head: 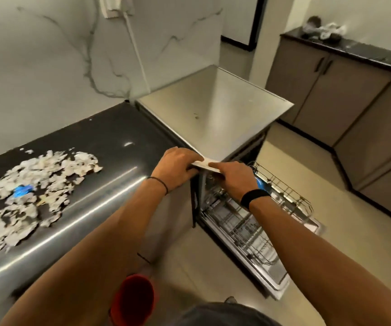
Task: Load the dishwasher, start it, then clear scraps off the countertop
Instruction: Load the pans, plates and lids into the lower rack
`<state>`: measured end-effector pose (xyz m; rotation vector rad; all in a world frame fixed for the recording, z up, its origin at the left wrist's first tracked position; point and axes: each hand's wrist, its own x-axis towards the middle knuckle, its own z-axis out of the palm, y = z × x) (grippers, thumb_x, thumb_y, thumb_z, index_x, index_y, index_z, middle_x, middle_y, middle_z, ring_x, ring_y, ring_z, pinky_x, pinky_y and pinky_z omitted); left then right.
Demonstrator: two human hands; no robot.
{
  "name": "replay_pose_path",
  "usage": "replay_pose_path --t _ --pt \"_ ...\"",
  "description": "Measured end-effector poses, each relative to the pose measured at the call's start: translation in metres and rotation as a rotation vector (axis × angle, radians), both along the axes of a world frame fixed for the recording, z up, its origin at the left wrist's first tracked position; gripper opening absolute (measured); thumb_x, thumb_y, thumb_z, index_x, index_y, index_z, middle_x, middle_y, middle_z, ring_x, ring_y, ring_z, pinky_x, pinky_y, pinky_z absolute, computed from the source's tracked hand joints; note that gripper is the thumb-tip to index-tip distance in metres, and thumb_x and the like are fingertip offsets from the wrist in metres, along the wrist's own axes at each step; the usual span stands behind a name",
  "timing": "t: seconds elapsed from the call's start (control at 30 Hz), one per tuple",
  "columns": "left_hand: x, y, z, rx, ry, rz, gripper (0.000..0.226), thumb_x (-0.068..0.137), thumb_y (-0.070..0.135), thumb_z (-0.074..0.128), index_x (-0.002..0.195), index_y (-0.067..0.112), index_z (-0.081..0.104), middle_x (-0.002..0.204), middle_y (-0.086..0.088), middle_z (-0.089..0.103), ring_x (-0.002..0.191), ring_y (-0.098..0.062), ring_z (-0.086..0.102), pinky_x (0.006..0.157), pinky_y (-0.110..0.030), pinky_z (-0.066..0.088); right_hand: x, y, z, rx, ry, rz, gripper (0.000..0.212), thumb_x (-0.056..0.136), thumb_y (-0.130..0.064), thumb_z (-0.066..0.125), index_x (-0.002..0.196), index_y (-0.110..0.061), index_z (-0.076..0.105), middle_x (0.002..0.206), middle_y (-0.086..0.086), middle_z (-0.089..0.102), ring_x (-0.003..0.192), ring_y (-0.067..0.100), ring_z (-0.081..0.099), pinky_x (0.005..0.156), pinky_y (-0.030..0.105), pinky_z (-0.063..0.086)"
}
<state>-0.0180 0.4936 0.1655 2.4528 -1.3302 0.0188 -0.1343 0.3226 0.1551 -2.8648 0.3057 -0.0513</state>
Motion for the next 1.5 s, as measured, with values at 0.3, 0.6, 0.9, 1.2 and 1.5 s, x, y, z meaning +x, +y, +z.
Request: replay_pose_path --t 0.3,0.6,0.9,1.2,1.5 --pt "-0.046 -0.132 -0.027 0.121 0.149 -0.217 0.021 0.096 0.017 0.061 0.113 0.016 0.073 0.105 -0.008 0.073 0.100 -0.032 0.066 0.087 -0.049 0.051 -0.072 -0.105 -0.035 0.047 0.043 -0.186 0.035 0.100 -0.049 0.053 0.129 -0.035 0.063 0.102 -0.001 0.073 0.089 0.023 0.067 0.073 0.037 0.056" --pt "-0.029 -0.186 -0.089 0.294 0.282 -0.282 0.033 0.095 0.031 0.052 0.110 0.011 0.073 0.102 -0.014 0.072 0.100 -0.037 0.065 0.086 -0.049 0.051 -0.082 -0.139 -0.086 0.212 0.138 -0.295 0.040 0.097 -0.043 0.054 0.136 -0.035 0.056 0.103 -0.002 0.072 0.093 0.022 0.067 0.078 0.037 0.056" --pt "0.018 -0.225 -0.201 0.442 0.340 -0.315 0.031 0.097 0.012 0.060 0.127 0.013 0.069 0.121 -0.016 0.067 0.114 -0.037 0.060 0.099 -0.047 0.048 -0.029 -0.147 -0.176 0.231 0.330 -0.394 0.029 0.103 -0.029 0.046 0.129 -0.028 0.059 0.103 0.009 0.069 0.091 0.034 0.065 0.074 0.040 0.052" --pt "0.053 -0.245 -0.359 0.329 0.303 -0.296 0.040 0.086 -0.014 0.052 0.120 0.000 0.069 0.124 -0.022 0.067 0.130 -0.042 0.053 0.113 -0.046 0.038 0.010 -0.171 -0.313 0.248 0.356 -0.416 0.033 0.104 -0.028 0.044 0.135 -0.031 0.053 0.104 0.013 0.069 0.095 0.038 0.065 0.072 0.039 0.046" --pt "0.085 -0.253 -0.506 0.231 0.189 -0.425 0.036 0.077 -0.008 0.049 0.104 0.001 0.071 0.103 -0.022 0.070 0.100 -0.042 0.065 0.094 -0.047 0.051 0.034 -0.176 -0.456 0.226 0.313 -0.428 0.037 0.105 -0.025 0.042 0.139 -0.035 0.052 0.105 0.013 0.068 0.097 0.039 0.064 0.069 0.037 0.035"
